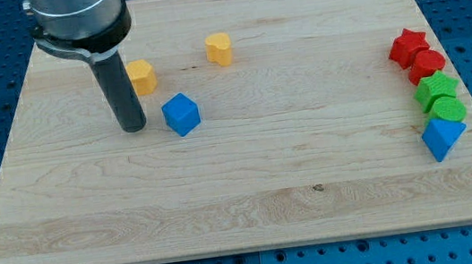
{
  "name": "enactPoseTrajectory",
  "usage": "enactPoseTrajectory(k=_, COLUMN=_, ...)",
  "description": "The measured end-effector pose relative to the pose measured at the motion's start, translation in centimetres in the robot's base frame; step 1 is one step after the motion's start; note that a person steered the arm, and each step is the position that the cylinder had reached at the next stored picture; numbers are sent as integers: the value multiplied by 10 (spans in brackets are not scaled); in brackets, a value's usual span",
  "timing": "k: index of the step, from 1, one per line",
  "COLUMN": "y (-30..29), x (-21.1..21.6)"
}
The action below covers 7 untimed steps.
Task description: Slide blue cube towards center right
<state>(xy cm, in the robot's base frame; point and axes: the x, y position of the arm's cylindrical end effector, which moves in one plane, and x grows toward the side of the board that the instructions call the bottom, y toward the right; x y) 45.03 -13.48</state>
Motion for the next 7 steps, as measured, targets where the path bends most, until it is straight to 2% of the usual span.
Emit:
enactPoseTrajectory(k=2, y=53, x=0)
enactPoseTrajectory(k=3, y=41, x=-10)
enactPoseTrajectory(k=4, y=55, x=-13)
enactPoseTrajectory(k=6, y=104, x=1)
enactPoseTrajectory(k=7, y=90, x=24)
